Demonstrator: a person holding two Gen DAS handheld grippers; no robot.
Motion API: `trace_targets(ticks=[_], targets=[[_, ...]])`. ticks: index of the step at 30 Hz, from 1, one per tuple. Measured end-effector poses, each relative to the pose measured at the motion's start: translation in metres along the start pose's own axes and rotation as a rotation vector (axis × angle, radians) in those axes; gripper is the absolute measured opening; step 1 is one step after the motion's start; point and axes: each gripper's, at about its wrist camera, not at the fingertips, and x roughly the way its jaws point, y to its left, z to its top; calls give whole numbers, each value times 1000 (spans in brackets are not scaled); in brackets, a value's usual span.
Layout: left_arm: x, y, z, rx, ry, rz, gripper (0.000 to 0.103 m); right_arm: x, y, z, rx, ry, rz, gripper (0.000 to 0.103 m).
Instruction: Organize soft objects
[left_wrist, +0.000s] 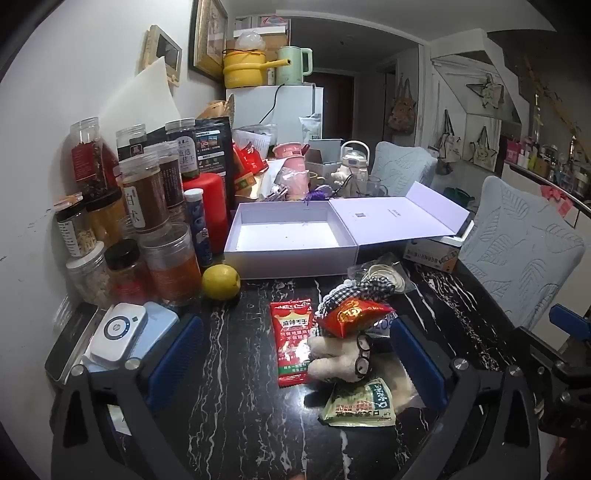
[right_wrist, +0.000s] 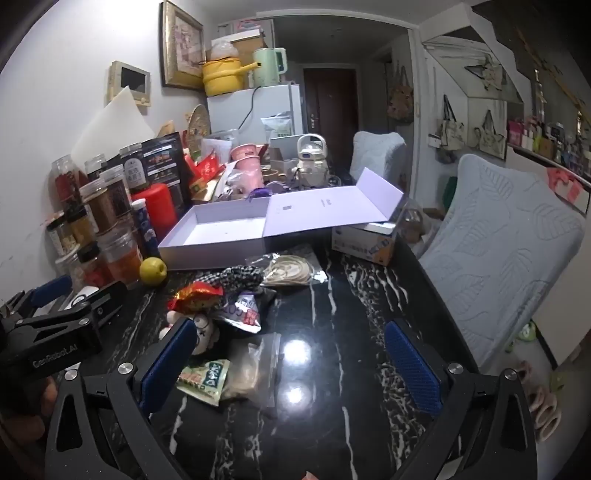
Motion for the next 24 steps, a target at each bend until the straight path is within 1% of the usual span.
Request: trace_targets(ticks=[2,3,4,5,6,14,17,21,24], targets=[[2,-2,1,6,6,5,103,0,0,0,2,0,1,103],[-4,-8,-1,16,-27,-4,103,0,0,0,2,0,1,103],[-5,-2,-4,-7,-28,-28,103,0,0,0,2,0,1,103],[-6,-2,-4,-9,-26,-32,103,-1,0,0,2,-1,2,103],[-1,0,0,-9,-5,-36,103,-1,0,0,2,0,2,103],[-6,1,-2,-1,-15,-42,103,0,0,0,6,5,2,103],[-7,2,-3,-9,-12,-69,103,0,2,-1,2,6,0,103],[-11,2,-4,2,-23,-56,103,-1,1,0,7,6,3,103],[-13,1,-3,2,-30,-61,103,-2,3,0,7,7,2,103]])
